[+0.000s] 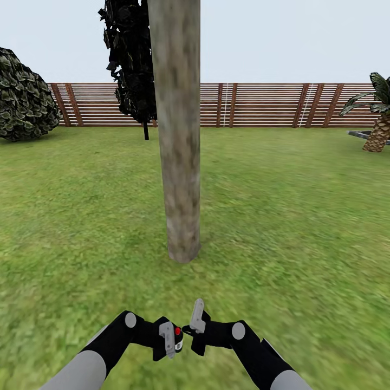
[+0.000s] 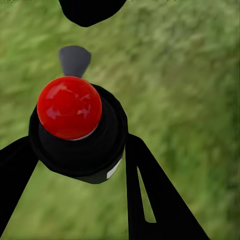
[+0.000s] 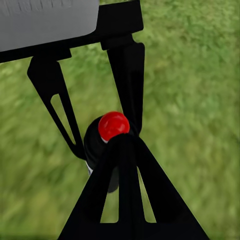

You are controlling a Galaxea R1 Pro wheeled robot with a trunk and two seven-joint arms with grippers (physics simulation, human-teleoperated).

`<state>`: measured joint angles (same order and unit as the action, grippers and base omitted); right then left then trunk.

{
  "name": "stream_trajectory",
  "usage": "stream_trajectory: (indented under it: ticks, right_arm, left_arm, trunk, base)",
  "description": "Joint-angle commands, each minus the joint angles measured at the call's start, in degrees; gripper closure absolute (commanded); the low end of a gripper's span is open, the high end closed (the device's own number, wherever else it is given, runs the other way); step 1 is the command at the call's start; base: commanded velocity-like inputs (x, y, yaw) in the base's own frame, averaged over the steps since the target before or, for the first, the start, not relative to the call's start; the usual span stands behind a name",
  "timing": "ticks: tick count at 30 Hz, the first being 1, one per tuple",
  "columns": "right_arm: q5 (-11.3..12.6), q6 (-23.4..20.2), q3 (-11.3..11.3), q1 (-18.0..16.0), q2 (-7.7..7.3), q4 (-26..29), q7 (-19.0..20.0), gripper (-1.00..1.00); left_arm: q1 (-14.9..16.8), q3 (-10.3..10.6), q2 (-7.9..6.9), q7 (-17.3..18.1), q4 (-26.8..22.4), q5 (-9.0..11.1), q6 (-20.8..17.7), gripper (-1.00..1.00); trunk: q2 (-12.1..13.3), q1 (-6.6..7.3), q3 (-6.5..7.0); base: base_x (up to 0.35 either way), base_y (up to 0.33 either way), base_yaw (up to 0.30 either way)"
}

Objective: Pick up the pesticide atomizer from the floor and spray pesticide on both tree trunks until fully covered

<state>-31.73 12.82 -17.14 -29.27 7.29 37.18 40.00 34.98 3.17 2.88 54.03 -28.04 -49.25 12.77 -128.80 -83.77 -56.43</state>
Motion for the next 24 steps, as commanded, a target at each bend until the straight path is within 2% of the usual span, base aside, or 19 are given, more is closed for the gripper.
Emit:
stream_trajectory:
  ticks: [1,24]
  right_arm:
    - [0.0,0.0,0.0,0.0,0.0,0.0,0.0,1.0]
    - [0.0,0.01,0.0,0.0,0.0,0.0,-0.01,1.0]
  left_arm:
    - [0.0,-0.01,0.01,0.01,0.0,0.03,0.02,1.0]
    - [0.0,-0.02,0.63,0.03,0.11,0.1,0.15,1.0]
  trunk:
    - [0.0,0.0,0.0]
    - [0.0,0.0,0.0]
  base:
    - [0.0,0.0,0.0]
    - [0.0,0.0,0.0]
